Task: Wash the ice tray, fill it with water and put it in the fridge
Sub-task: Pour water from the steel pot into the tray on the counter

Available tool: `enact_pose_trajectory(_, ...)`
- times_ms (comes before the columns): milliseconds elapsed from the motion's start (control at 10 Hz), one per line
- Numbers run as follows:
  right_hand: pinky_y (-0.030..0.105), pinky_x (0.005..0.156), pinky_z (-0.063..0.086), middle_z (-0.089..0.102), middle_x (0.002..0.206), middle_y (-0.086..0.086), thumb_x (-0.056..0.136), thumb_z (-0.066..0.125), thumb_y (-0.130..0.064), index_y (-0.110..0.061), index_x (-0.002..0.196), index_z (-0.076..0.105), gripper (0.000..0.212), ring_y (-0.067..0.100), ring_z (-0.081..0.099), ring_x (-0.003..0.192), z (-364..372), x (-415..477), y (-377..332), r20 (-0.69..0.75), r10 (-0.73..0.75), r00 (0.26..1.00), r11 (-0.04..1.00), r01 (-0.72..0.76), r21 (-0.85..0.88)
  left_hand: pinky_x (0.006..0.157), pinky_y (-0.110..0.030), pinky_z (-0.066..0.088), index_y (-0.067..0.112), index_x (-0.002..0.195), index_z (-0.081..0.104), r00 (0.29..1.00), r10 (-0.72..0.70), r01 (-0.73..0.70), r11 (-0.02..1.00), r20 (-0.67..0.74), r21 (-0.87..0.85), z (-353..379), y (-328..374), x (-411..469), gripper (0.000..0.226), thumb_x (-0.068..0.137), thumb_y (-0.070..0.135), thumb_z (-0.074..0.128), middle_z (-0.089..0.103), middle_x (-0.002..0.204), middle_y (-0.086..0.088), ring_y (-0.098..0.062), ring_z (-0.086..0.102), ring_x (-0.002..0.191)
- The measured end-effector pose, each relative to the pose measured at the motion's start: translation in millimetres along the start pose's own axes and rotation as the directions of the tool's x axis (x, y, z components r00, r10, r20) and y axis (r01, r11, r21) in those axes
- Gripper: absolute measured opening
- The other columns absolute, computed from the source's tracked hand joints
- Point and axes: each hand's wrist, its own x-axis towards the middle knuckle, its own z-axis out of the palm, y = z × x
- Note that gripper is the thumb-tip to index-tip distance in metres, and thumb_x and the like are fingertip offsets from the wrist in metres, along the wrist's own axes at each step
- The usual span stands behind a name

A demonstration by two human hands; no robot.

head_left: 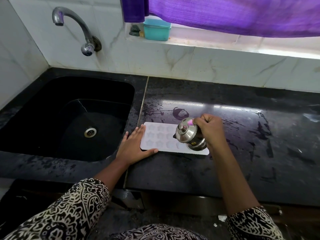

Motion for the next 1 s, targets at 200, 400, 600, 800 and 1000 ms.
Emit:
enact_pose_trajectory(200, 0.028, 0.056, 0.035, 0.034, 0.047, -0.001, 0.074, 0.066, -0.008, -0.020, 0.045, 0.039, 0.041, 0.014, 0.033, 0.049, 0.0, 1.5, -0.8, 0.004, -0.016, 1.000, 1.000, 0.016, 0.000, 0.120, -0.040, 0.001, 0.026, 0.156, 0.004, 1.000, 0.002, -0.002, 1.000, -0.003, -0.002, -1.0, 0.8, -0.4, 0.123, 0.059, 0.099, 0.023, 0.007, 0.163, 0.012, -0.006, 0.007, 0.149)
enact_pose_trajectory(400, 0.028, 0.055, 0.037, 0.035, 0.046, -0.002, 0.075, 0.066, -0.009, -0.020, 0.048, 0.039, 0.040, 0.014, 0.034, 0.049, 1.7, 2.3, -3.0, 0.011, -0.040, 0.999, 0.999, 0.041, -0.022, 0.121, -0.040, 0.001, 0.024, 0.156, 0.004, 1.000, -0.001, 0.001, 1.000, 0.001, 0.002, -2.5, 1.9, -0.4, 0.123, 0.059, 0.097, 0.025, 0.007, 0.163, 0.012, -0.006, 0.006, 0.149)
enact_pose_trajectory(600, 0.025, 0.053, 0.036, 0.036, 0.046, -0.003, 0.076, 0.067, -0.010, -0.020, 0.049, 0.041, 0.039, 0.013, 0.034, 0.047, 1.4, 1.5, -4.8, 0.016, -0.043, 0.999, 0.999, 0.043, -0.032, 0.121, -0.039, 0.001, 0.024, 0.156, 0.005, 1.000, 0.000, 0.000, 1.000, 0.002, 0.000, -3.8, 2.8, -0.9, 0.123, 0.059, 0.096, 0.026, 0.007, 0.163, 0.011, -0.006, 0.006, 0.149)
enact_pose_trajectory(800, 0.026, 0.054, 0.037, 0.036, 0.045, -0.005, 0.076, 0.067, -0.010, -0.020, 0.049, 0.041, 0.039, 0.012, 0.034, 0.046, 2.8, 1.5, -6.2, 0.017, -0.047, 0.999, 0.998, 0.048, -0.042, 0.121, -0.039, 0.001, 0.024, 0.156, 0.005, 1.000, 0.001, -0.001, 1.000, 0.005, -0.001, -3.6, 2.1, -0.4, 0.124, 0.058, 0.097, 0.026, 0.008, 0.163, 0.011, -0.006, 0.007, 0.149)
enact_pose_trajectory(1000, 0.027, 0.055, 0.035, 0.034, 0.046, -0.004, 0.075, 0.066, -0.009, -0.020, 0.046, 0.039, 0.041, 0.014, 0.035, 0.051, 2.5, 0.7, -6.9, 0.012, -0.040, 0.999, 0.999, 0.040, -0.017, 0.120, -0.038, 0.001, 0.024, 0.156, 0.006, 1.000, 0.003, -0.003, 1.000, -0.004, -0.007, -2.1, 0.7, 0.0, 0.125, 0.057, 0.098, 0.024, 0.009, 0.163, 0.011, -0.006, 0.007, 0.149)
